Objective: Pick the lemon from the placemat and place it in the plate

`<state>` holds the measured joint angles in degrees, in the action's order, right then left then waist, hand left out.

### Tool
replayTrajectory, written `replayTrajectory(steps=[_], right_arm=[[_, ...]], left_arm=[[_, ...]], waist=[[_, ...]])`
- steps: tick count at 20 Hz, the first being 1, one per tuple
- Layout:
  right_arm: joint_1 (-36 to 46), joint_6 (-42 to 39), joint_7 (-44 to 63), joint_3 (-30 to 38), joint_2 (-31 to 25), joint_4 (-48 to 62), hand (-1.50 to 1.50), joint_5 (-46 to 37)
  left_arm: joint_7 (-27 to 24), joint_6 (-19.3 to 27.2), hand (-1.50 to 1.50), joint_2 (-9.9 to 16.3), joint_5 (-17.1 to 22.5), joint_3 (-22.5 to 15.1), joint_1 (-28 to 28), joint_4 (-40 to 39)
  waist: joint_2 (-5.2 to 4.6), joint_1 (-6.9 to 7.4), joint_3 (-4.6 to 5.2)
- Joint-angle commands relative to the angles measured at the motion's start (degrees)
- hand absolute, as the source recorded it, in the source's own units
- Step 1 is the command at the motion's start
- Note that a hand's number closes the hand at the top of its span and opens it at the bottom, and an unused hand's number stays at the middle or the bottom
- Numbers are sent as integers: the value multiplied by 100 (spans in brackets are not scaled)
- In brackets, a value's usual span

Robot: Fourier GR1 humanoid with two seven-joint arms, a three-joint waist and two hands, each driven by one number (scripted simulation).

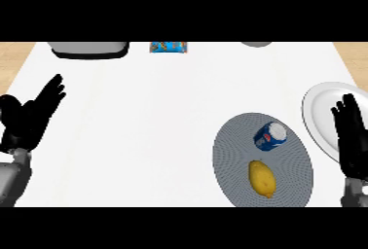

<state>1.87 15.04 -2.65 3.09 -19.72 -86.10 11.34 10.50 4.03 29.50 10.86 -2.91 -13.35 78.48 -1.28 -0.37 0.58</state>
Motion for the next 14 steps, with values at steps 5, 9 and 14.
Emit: replayTrajectory(steps=[5, 9, 14], right_arm=[[869, -1697, -383, 405, -983, -533, 150, 821], [457, -271, -807, 572, -1206, 124, 150, -851], [-410, -1063, -2515, 938, -474, 179, -150, 64]], left_arm=[[66, 376, 0, -1160, 165, -326, 623, -387], [-43, 322, 0, -1686, 298, -630, 965, -222], [-122, 388, 0, -1821, 224, -714, 1424, 139]], waist=[[135, 51, -59], [121, 59, -60], [138, 8, -63]])
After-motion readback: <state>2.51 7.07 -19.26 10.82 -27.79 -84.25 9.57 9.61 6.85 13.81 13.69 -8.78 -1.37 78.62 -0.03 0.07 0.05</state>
